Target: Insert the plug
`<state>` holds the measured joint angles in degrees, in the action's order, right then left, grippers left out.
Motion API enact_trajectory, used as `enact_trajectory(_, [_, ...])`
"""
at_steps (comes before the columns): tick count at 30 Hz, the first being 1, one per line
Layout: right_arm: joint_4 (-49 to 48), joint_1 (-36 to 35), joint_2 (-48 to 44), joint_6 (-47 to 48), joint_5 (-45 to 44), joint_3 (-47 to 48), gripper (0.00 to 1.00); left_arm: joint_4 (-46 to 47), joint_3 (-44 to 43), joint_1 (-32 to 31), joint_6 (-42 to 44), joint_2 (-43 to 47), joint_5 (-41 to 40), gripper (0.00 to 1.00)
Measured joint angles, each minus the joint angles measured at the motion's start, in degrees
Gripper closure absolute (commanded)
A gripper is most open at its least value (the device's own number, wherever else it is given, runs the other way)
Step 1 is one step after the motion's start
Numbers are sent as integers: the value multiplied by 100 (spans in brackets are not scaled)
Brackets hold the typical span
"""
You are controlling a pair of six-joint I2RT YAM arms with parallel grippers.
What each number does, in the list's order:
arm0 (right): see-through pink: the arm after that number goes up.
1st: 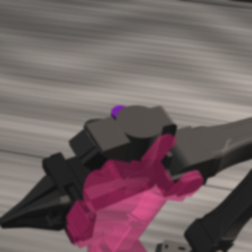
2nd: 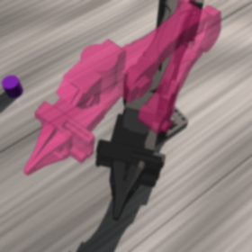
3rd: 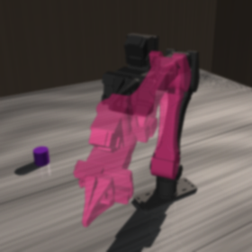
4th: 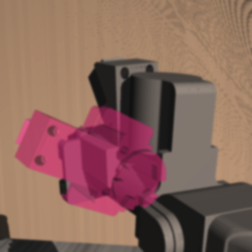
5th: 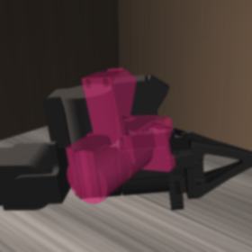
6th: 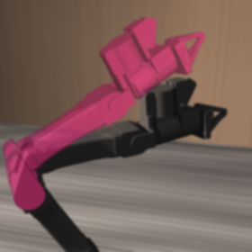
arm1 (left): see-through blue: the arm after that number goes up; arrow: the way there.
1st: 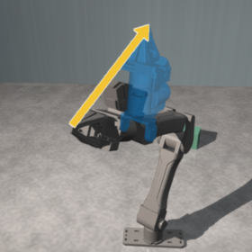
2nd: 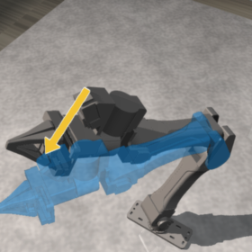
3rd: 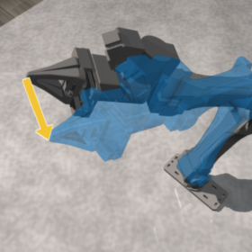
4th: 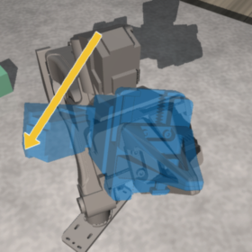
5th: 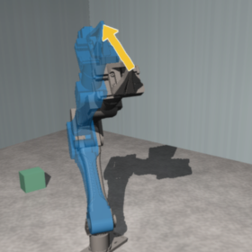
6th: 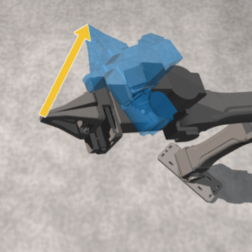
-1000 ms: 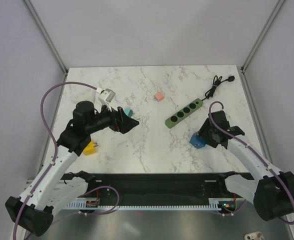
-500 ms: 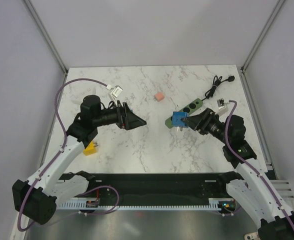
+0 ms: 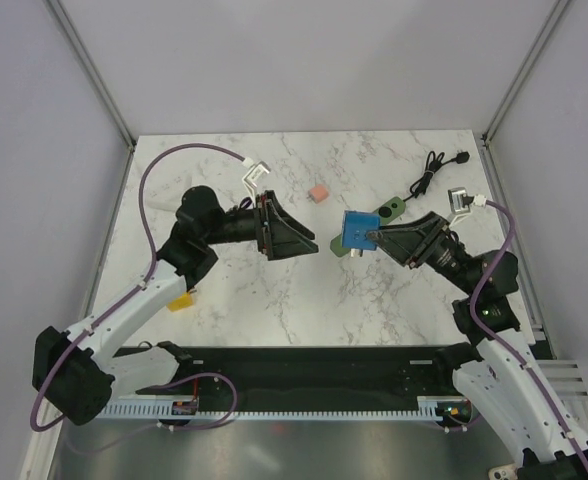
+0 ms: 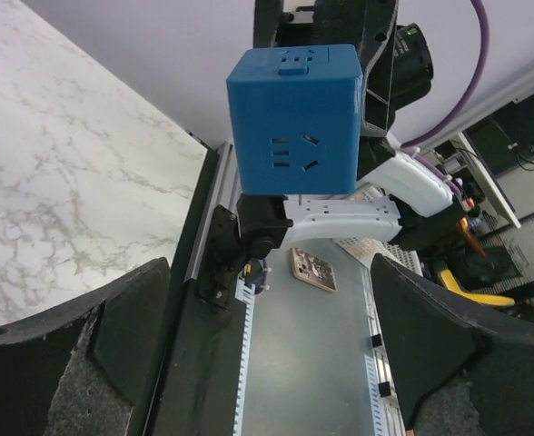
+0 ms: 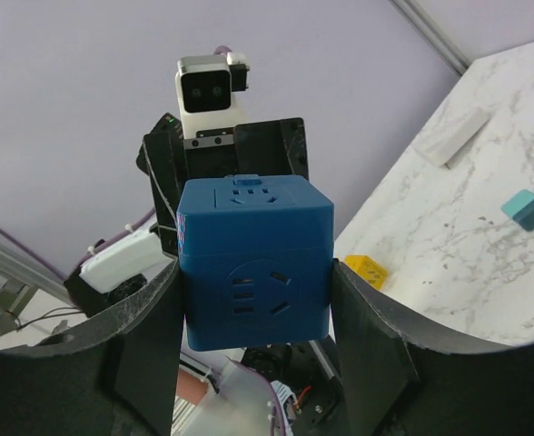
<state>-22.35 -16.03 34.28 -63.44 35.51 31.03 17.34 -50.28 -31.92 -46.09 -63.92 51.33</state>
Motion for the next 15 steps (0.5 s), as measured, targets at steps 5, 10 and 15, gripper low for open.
enact_trajectory(5, [-278,-26,-245,-341,85,-39,66,236,-382,-487,9,-398,-13,1])
enact_trajectory(10, [-448,-26,-586,-452,157,-66,69,323,-673,-822,55,-625,-28,1])
enact_trajectory(15, [-468,-31,-586,-501,184,-81,69,455,-807,-955,61,-785,-50,1])
